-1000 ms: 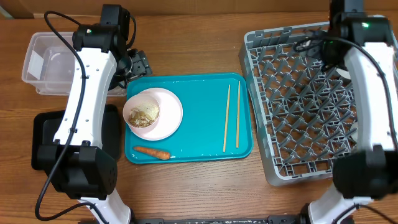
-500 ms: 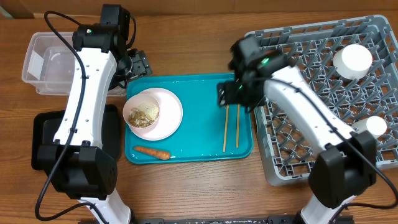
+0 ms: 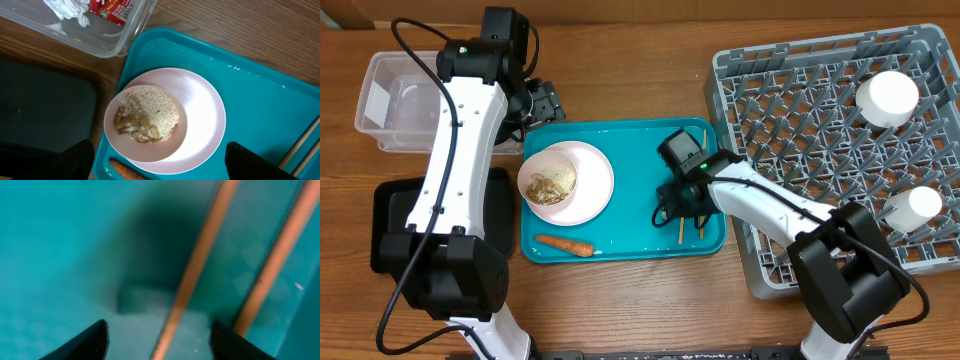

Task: Sort waste into correct bins and load items into the dishwasher

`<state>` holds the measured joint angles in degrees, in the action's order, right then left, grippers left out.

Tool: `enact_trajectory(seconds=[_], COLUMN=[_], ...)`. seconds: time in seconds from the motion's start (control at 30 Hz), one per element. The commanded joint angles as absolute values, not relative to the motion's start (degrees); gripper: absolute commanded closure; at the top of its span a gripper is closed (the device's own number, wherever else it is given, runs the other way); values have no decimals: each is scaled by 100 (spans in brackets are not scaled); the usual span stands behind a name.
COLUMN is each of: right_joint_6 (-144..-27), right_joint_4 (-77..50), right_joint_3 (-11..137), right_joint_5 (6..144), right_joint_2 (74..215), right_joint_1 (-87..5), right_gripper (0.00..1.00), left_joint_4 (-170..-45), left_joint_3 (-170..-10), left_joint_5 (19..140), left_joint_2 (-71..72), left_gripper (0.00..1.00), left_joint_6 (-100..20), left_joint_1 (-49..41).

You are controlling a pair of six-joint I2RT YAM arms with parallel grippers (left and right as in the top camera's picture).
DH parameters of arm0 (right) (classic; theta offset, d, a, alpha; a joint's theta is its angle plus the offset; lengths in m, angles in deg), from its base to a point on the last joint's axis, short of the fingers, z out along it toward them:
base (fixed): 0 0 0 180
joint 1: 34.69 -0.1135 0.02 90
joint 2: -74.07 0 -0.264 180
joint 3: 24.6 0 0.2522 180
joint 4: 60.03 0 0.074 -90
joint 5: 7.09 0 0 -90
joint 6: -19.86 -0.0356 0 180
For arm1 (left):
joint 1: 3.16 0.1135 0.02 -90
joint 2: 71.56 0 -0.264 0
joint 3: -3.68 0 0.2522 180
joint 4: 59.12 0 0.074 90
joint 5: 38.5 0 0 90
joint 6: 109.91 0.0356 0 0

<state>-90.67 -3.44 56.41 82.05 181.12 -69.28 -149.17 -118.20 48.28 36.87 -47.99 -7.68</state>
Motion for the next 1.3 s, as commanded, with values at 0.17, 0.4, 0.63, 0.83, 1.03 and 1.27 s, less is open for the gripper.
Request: enact_trajectory(seconds=[0.17, 0.4, 0.63, 0.83, 1.03, 1.27], right_joint_6=[-9321, -9424, -9426, -9443, -9378, -9026], right_joint_4=[-241, -99, -101, -110, 137, 1846], right_joint_3=[5593, 5391, 5273, 5276, 5619, 7549], right_joint_5=[8425, 8237, 8133, 8133, 8137, 8801], right_joint_2=[18072, 18072, 18072, 18072, 18068, 17780], right_joint_1=[-6950, -7024, -7167, -7223, -7193, -6716], right_gripper=[62, 63, 64, 93, 96, 96], left_joint_4=[-14915, -14915, -14917, -14915, -14915, -14913], left_joint_3=[-11901, -11901, -11901, -11901, -11901, -11901], left_joint_5=[4856, 4856, 4863, 4880, 4902, 4902], left_joint_2=[3518, 3518, 3518, 3518, 3518, 3518], left_gripper=[15, 15, 15, 15, 15, 15], left_joint_6=[-4720, -4718, -4737, -4737, -4735, -4733], left_joint_1=[-807, -807, -807, -807, -807, -807])
